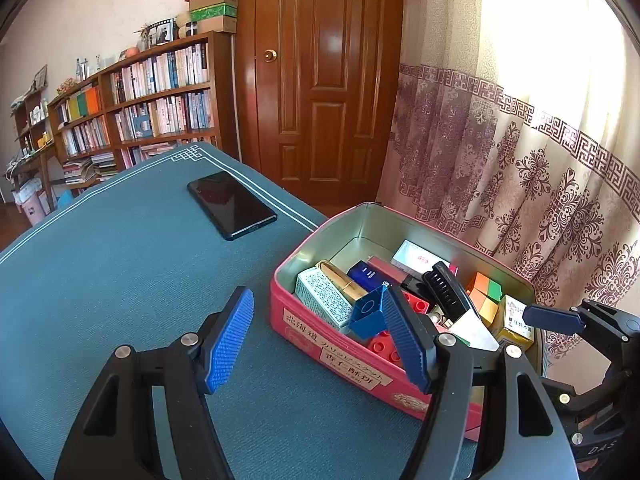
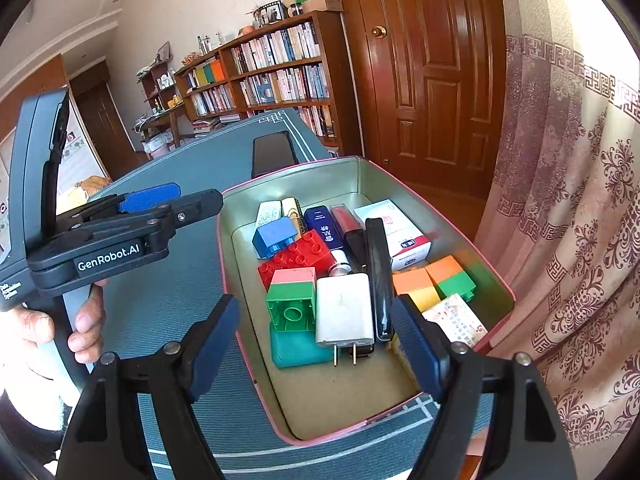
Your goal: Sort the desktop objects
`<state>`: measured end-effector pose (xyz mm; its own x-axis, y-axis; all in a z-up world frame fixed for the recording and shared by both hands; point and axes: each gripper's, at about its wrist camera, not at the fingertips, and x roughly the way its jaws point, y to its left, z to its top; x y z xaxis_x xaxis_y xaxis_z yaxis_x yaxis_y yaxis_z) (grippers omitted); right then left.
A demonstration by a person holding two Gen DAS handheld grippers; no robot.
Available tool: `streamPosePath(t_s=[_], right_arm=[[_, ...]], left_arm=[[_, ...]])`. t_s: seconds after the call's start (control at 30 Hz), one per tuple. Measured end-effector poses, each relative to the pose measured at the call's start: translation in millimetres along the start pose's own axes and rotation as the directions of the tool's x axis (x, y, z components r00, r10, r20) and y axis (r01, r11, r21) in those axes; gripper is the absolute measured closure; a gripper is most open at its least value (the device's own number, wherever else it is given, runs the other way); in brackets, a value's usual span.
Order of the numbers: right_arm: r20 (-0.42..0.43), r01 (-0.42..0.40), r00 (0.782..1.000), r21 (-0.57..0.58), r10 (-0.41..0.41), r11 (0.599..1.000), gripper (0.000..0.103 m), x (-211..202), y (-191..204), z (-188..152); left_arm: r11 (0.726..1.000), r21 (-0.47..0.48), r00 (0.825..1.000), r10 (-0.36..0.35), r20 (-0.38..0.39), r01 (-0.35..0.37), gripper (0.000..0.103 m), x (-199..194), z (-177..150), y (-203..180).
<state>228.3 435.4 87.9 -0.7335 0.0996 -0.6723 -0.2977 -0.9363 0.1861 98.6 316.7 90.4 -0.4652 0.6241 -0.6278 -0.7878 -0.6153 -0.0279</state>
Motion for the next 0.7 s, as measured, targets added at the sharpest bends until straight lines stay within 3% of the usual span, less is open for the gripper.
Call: streamPosePath(t_s=[0.27,0.33,0.5,0.7], right_arm=[[0.031,-0.005,1.000,-0.007,0.005,1.000,0.014,-18,8,-3],[0.043,0.012,0.999,-0.004,-0.012,1.000,0.001,-22,8,-3],[0.082,0.076,0.994,-0.009,-0.075,0.997,0.000,-34,7,-3],[0.068,0.114,0.991,0.014,-0.115,0.993,0.000,-38,-2,-4]], left_arm=[[0.997,0.003,0.996,0.072,0.053,-0.072,0.020,-26,-8,-4],[0.997,0.000,0.995,0.080,0.058,-0.080,0.020,-31,-9,-5],[0.995,-0.011,0.993,0.105,0.055,-0.104,0.017,-38,-10,-11],[0.991,0.004,0.990,0.131,0.051,-0.131,0.017,-44,-11,-21]])
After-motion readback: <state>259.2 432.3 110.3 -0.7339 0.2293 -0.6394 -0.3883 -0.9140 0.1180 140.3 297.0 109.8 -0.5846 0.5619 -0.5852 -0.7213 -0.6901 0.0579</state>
